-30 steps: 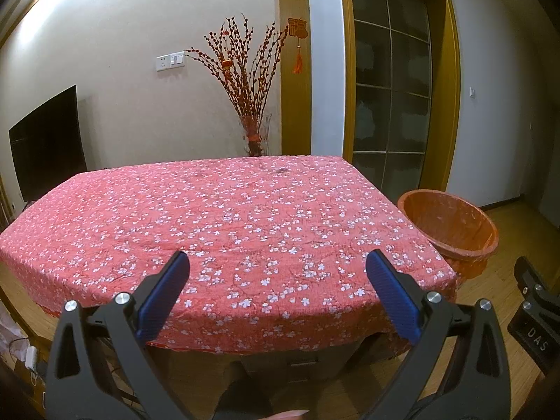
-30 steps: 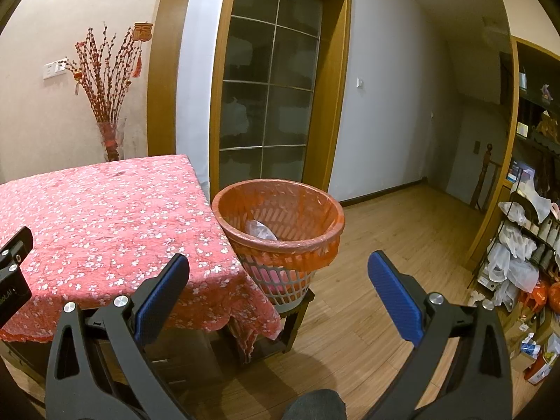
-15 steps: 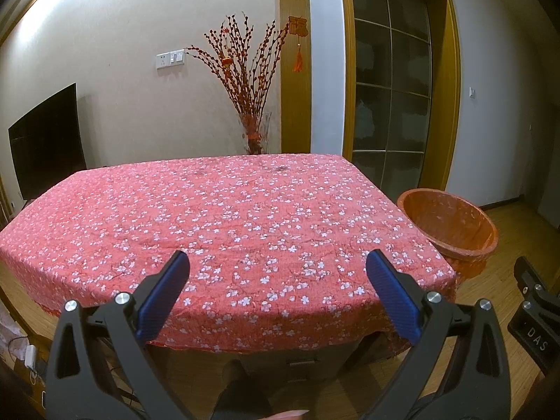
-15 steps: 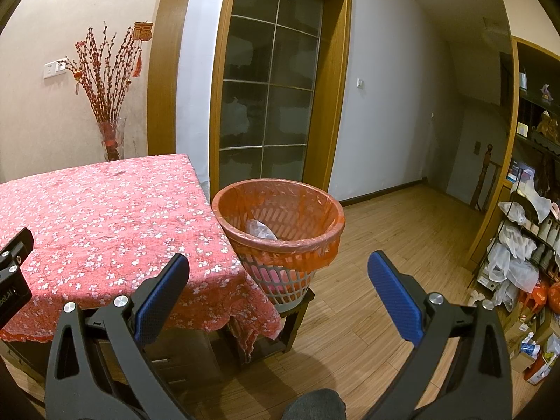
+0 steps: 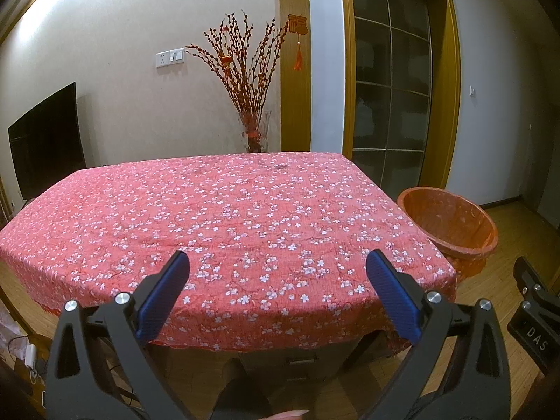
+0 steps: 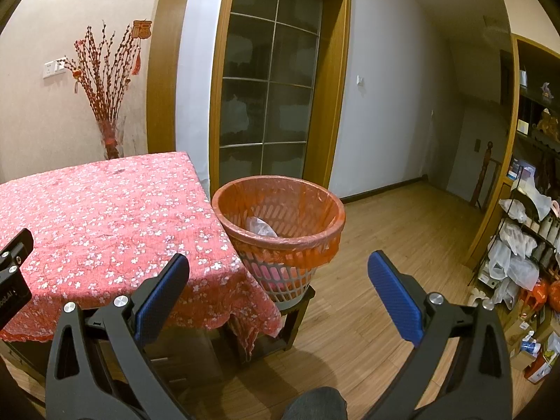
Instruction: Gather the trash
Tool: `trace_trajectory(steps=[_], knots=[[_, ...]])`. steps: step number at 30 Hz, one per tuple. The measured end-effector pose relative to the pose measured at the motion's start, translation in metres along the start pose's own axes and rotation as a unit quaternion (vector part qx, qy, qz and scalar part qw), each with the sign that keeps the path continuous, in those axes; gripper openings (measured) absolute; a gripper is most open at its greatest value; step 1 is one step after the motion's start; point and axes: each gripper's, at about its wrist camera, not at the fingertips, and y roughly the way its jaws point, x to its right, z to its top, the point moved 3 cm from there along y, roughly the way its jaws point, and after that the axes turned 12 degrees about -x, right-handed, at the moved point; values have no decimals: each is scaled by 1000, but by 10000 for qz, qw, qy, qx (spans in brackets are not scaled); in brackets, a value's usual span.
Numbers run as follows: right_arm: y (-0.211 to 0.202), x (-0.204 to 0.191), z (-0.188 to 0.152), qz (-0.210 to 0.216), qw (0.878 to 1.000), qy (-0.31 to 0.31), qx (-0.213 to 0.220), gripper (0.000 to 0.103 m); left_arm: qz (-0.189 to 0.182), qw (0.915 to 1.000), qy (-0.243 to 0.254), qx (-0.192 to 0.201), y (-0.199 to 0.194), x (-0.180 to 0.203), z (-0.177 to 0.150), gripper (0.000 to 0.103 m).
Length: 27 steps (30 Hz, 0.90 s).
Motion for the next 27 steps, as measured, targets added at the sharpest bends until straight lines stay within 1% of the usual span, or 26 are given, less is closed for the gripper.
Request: trace_trajectory(steps=[27], knots=[[2, 2, -2, 13, 10000, -3, -46, 101, -25, 10000, -12, -63, 1, 0, -5, 99]])
